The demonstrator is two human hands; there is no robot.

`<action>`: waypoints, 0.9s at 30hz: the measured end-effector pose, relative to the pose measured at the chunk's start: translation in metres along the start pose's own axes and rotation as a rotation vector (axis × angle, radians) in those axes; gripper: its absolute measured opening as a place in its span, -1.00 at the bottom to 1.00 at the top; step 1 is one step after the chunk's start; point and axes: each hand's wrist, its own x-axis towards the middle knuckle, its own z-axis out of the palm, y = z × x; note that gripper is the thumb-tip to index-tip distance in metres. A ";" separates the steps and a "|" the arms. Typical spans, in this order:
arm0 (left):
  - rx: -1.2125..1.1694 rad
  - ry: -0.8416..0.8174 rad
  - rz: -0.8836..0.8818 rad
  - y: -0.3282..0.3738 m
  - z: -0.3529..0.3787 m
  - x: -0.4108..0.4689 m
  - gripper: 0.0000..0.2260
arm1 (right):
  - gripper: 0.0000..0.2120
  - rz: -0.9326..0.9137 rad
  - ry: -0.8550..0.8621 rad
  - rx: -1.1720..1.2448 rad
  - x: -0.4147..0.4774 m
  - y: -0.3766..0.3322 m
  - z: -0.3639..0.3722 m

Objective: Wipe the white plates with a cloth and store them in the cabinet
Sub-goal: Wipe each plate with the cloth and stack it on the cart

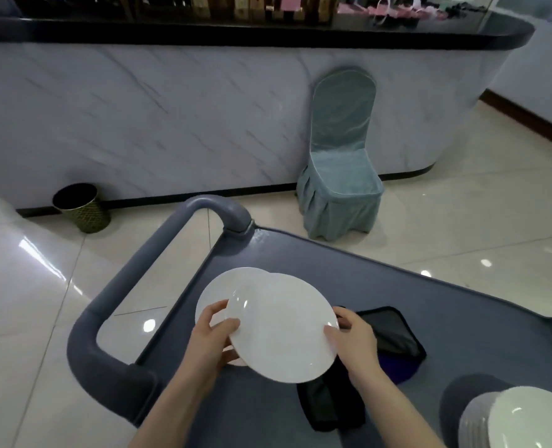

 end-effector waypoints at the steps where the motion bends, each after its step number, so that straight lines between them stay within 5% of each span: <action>1: 0.019 0.011 0.012 -0.001 -0.006 0.004 -0.69 | -0.69 0.030 0.018 0.048 0.002 -0.001 0.009; 9: 0.370 0.144 0.258 -0.004 -0.042 0.041 -0.65 | -0.62 0.078 0.003 0.073 0.016 -0.014 0.069; 14: 0.543 0.189 0.251 -0.009 -0.054 0.057 -0.64 | -0.67 0.038 0.022 0.002 0.023 -0.018 0.085; 17: 0.585 0.212 0.279 -0.012 -0.053 0.061 -0.63 | -0.82 0.013 0.022 -0.084 0.028 -0.018 0.088; 27: 0.602 0.233 0.271 -0.012 -0.058 0.065 -0.60 | -0.73 -0.043 -0.023 -0.184 0.033 -0.020 0.091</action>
